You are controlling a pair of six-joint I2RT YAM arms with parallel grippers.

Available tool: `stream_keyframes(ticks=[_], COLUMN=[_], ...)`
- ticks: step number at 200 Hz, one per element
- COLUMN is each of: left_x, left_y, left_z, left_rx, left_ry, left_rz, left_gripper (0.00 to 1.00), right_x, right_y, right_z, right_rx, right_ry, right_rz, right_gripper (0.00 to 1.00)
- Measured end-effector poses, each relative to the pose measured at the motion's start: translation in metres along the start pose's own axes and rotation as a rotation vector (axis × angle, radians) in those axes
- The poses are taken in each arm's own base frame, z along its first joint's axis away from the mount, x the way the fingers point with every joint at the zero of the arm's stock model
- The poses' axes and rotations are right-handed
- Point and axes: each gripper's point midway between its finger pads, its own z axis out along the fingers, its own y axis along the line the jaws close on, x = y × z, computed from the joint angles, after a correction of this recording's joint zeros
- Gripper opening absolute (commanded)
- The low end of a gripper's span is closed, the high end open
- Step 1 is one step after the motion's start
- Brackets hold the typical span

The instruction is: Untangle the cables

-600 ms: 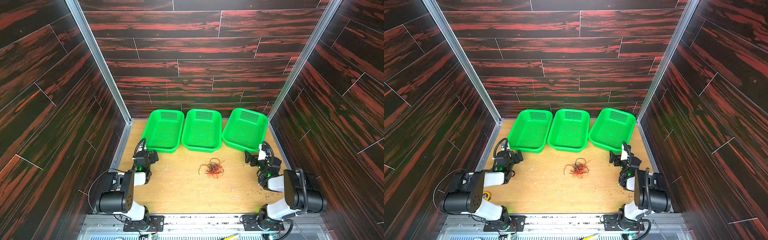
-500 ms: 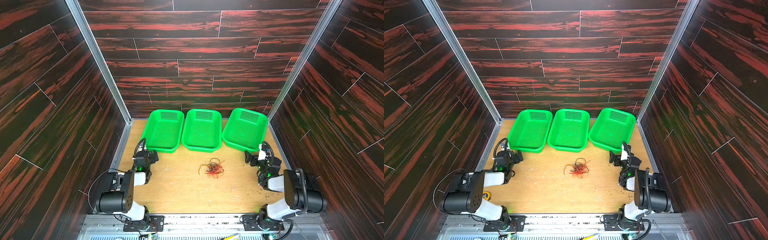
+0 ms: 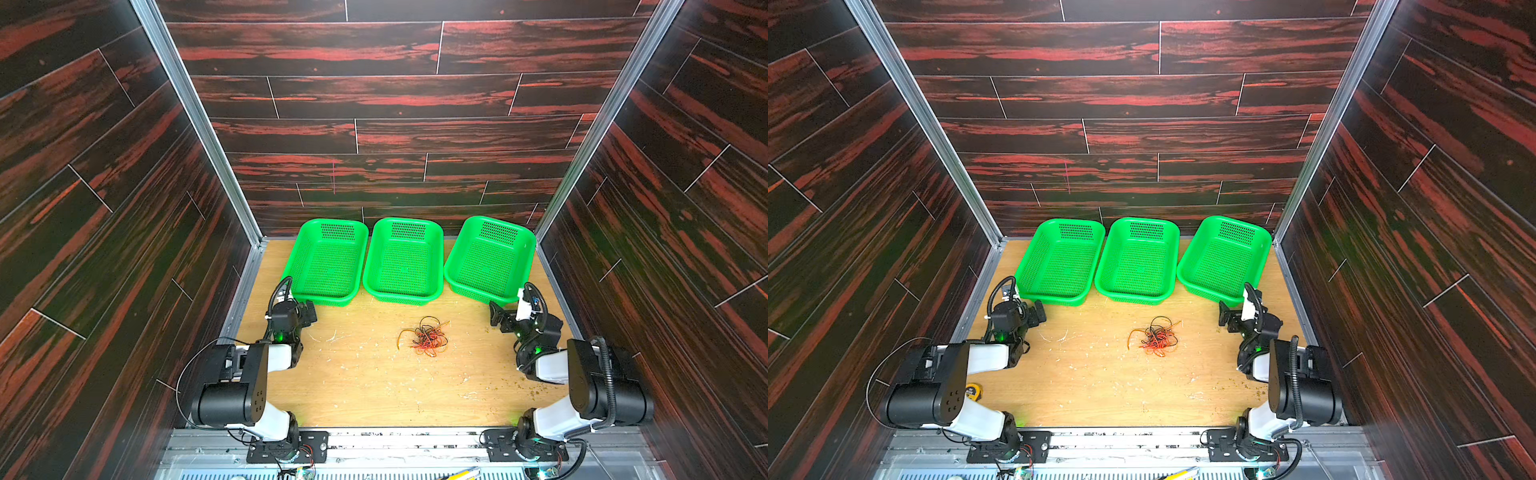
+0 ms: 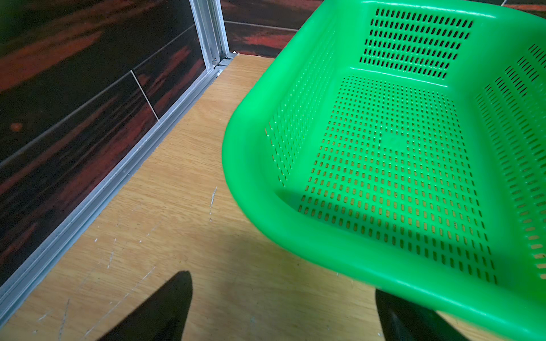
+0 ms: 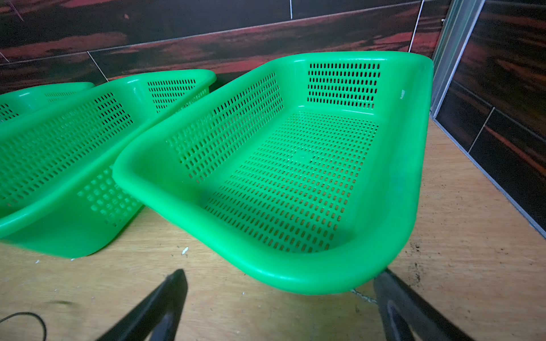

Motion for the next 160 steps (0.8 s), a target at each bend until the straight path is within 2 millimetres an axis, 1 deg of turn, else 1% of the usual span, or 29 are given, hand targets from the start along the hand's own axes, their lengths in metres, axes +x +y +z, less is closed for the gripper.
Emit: stream_keyframes(ticks=[64,90,103,113,126,139,147,160], left_x=[0.000,-0.001,-0.004,-0.008,-0.016,-0.032,-0.045,-0.068], left_y=[0.000,0.001,0.004,0.010,0.020,0.030,0.034,0.038], left_z=[0.000,0.000,-0.001,-0.005,-0.016,-0.032,-0.041,-0.055], left_rx=[0.000,-0.003,-0.025,-0.053,-0.104,-0.157,-0.179,-0.196], left_ry=[0.000,-0.004,-0.020,-0.037,-0.063,-0.093,-0.114,-0.141], left_rz=[0.000,-0.001,-0.007,-0.016,-0.041,-0.074,-0.096,-0.129], left_gripper=[0.99,0.96,0.96,0.96,0.96,0.96,0.95,0.92], right_x=[0.000,-0.002,-0.005,-0.005,-0.006,-0.018,-0.032,-0.060], right_y=[0.000,-0.001,-0.002,-0.003,-0.001,0.002,0.002,0.005], right_z=[0.000,0.000,-0.004,-0.011,-0.022,-0.032,-0.035,-0.038], right_rx=[0.000,0.008,0.026,0.044,0.053,0.056,0.060,0.052], right_ry=[0.000,-0.009,-0.032,-0.046,-0.062,-0.088,-0.113,-0.157], right_rz=[0.000,0.002,0.001,0.003,0.000,0.006,0.013,0.024], right_gripper=[0.99,0.99,0.97,0.96,0.95,0.94,0.92,0.89])
